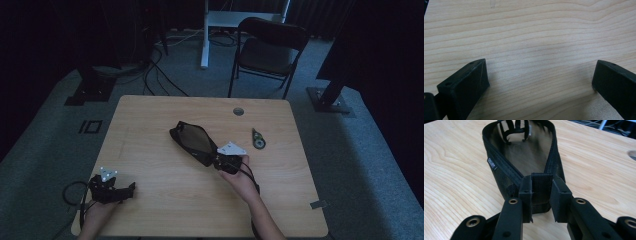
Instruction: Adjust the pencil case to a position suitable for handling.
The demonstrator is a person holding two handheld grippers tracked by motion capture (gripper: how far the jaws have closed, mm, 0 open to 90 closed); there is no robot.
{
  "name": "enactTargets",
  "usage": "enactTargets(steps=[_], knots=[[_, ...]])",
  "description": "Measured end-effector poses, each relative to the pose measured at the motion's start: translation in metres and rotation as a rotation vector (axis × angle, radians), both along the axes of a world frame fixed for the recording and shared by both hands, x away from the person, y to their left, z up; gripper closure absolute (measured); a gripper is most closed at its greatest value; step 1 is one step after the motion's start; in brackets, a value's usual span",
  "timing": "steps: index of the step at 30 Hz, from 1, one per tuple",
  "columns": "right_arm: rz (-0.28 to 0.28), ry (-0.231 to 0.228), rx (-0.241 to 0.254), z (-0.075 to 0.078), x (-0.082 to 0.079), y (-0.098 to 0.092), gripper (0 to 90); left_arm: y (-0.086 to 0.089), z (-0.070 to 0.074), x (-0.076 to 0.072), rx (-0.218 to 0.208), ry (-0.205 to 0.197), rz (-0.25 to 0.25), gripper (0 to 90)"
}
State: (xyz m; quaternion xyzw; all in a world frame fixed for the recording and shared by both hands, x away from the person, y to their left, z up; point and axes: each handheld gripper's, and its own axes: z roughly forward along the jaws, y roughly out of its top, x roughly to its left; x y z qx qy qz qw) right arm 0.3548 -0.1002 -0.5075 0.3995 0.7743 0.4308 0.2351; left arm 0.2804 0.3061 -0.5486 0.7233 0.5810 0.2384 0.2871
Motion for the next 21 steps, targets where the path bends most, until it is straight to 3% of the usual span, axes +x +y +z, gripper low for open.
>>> enactTargets(steps=[11, 21], knots=[[-0.054, -0.003, 0.012, -0.002, -0.018, -0.034, 73.1, 0.000, 0.000, 0.000, 0.001, 0.001, -0.001, 0.7], [-0.091, -0.019, 0.020, 0.001, -0.045, -0.057, 73.1, 0.000, 0.000, 0.000, 0.002, 0.001, -0.001, 0.7]])
